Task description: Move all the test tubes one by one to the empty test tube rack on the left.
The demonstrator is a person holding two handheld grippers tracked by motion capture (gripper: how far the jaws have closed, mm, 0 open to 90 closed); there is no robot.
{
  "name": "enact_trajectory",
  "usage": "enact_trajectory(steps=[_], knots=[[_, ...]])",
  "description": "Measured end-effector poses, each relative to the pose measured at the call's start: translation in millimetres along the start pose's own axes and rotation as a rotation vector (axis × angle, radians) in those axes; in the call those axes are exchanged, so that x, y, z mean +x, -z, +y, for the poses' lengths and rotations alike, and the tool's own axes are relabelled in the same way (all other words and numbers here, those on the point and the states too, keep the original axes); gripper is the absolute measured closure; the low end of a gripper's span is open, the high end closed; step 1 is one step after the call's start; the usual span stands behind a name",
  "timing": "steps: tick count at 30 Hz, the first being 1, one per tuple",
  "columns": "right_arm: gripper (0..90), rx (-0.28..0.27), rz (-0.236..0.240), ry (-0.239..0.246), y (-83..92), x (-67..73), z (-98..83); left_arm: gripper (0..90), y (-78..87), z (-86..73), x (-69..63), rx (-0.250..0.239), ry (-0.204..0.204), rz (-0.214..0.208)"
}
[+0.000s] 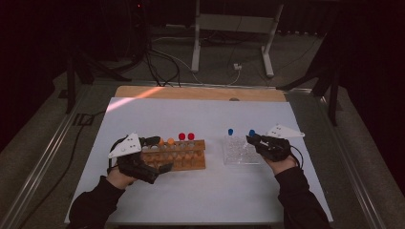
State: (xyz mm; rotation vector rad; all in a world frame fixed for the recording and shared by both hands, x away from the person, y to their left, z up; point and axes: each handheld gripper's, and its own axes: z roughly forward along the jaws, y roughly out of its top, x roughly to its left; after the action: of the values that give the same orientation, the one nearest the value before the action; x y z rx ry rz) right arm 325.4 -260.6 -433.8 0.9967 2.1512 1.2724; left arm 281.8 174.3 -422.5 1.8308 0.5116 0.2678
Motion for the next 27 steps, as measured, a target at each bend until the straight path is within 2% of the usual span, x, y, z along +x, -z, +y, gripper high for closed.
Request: enact_trajectory(steps=[7,11,19,27], knots=[[77.3,-0.062,0.007,0.024,20.3,6.0,15.1,0.7,-0.4,3.6,-4.3,-0.001,-0.005,-0.011],[77.3,-0.09,0.04,0.057,28.8,18.9,24.9,0.7,-2.2,6.7,-9.1,0.003,-0.014,-0.027],[77.3,-0.091,0.17,0.151,27.1,62.3,35.0,0.7,-5.8,11.9,-16.7,0.013,-0.006,-0.063],[77.3,-0.043,0.308,0.215,8.2,101.7,30.1,0.8,-12.0,15.8,-25.2,0.031,-0.003,-0.096]])
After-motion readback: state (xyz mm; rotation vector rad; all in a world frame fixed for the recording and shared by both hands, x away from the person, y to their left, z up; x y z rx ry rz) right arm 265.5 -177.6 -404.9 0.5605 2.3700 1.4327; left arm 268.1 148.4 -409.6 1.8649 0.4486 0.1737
